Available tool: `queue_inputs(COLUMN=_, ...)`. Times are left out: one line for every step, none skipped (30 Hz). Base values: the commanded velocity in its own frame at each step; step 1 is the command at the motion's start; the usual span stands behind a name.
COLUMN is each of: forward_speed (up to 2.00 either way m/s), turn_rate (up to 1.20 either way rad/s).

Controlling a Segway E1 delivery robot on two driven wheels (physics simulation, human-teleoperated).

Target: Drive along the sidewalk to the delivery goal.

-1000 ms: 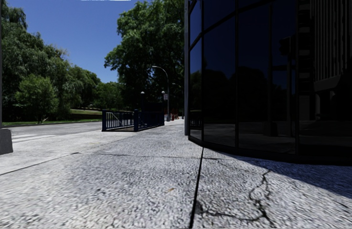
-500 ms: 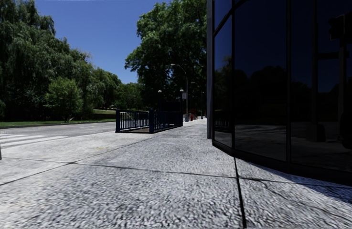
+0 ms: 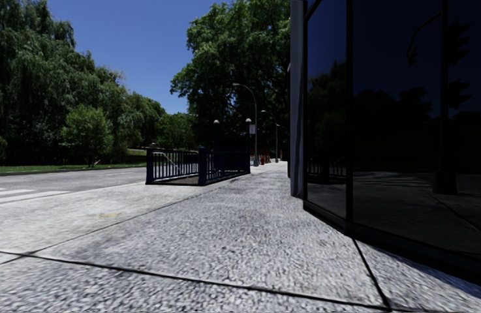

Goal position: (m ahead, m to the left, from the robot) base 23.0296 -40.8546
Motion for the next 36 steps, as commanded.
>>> queue_inputs(forward_speed=2.00, turn_rate=0.00)
queue_inputs(forward_speed=2.00, turn_rate=0.00)
queue_inputs(forward_speed=2.00, turn_rate=0.00)
queue_inputs(forward_speed=2.00, turn_rate=0.00)
queue_inputs(forward_speed=2.00, turn_rate=0.00)
queue_inputs(forward_speed=2.00, turn_rate=0.00)
queue_inputs(forward_speed=2.00, turn_rate=0.00)
queue_inputs(forward_speed=2.00, turn_rate=0.00)
queue_inputs(forward_speed=2.00, turn_rate=0.00)
queue_inputs(forward_speed=2.00, turn_rate=0.00)
queue_inputs(forward_speed=2.00, turn_rate=0.00)
queue_inputs(forward_speed=2.00, turn_rate=0.00)
queue_inputs(forward_speed=2.00, turn_rate=0.00)
queue_inputs(forward_speed=2.00, turn_rate=0.00)
queue_inputs(forward_speed=2.00, turn_rate=0.00)
queue_inputs(forward_speed=2.00, turn_rate=0.00)
queue_inputs(forward_speed=2.00, turn_rate=0.00)
queue_inputs(forward_speed=2.00, turn_rate=0.00)
queue_inputs(forward_speed=2.00, turn_rate=0.00)
queue_inputs(forward_speed=2.00, turn_rate=0.00)
queue_inputs(forward_speed=2.00, turn_rate=0.00)
queue_inputs(forward_speed=2.00, turn_rate=0.00)
queue_inputs(forward_speed=2.00, turn_rate=0.00)
queue_inputs(forward_speed=2.00, turn_rate=0.00)
queue_inputs(forward_speed=2.00, turn_rate=0.00)
queue_inputs(forward_speed=2.00, turn_rate=0.00)
queue_inputs(forward_speed=2.00, turn_rate=0.00)
queue_inputs(forward_speed=2.00, turn_rate=0.00)
queue_inputs(forward_speed=2.00, turn_rate=0.00)
queue_inputs(forward_speed=2.00, turn_rate=0.00)
queue_inputs(forward_speed=2.00, turn_rate=0.00)
queue_inputs(forward_speed=2.00, turn_rate=0.00)
queue_inputs(forward_speed=2.00, turn_rate=0.00)
queue_inputs(forward_speed=2.00, turn_rate=0.00)
queue_inputs(forward_speed=2.00, turn_rate=0.00)
queue_inputs(forward_speed=2.00, turn_rate=0.00)
